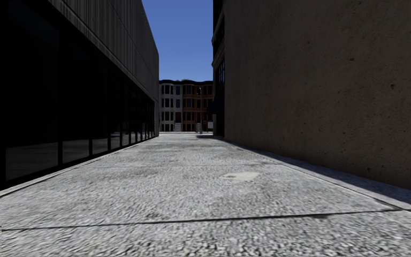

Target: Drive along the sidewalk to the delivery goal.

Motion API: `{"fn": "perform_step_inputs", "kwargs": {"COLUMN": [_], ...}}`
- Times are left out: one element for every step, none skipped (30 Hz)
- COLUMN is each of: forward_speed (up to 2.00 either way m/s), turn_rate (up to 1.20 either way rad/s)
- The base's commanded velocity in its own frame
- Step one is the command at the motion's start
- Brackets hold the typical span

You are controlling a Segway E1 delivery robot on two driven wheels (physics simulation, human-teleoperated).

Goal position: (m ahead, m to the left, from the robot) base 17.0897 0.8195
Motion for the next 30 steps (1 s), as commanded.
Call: {"fn": "perform_step_inputs", "kwargs": {"forward_speed": [2.0,2.0,2.0,2.0,2.0,2.0,2.0,2.0,2.0,2.0,2.0,2.0,2.0,2.0,2.0,2.0,2.0,2.0,2.0,2.0,2.0,2.0,2.0,2.0,2.0,2.0,2.0,2.0,2.0,2.0], "turn_rate": [0.0,0.0,0.0,0.0,0.0,0.0,0.0,0.0,0.0,0.0,0.0,0.0,0.0,0.0,0.0,0.0,0.0,0.0,0.0,0.0,0.0,0.0,0.0,0.0,0.0,0.0,0.0,0.0,0.0,0.0]}}
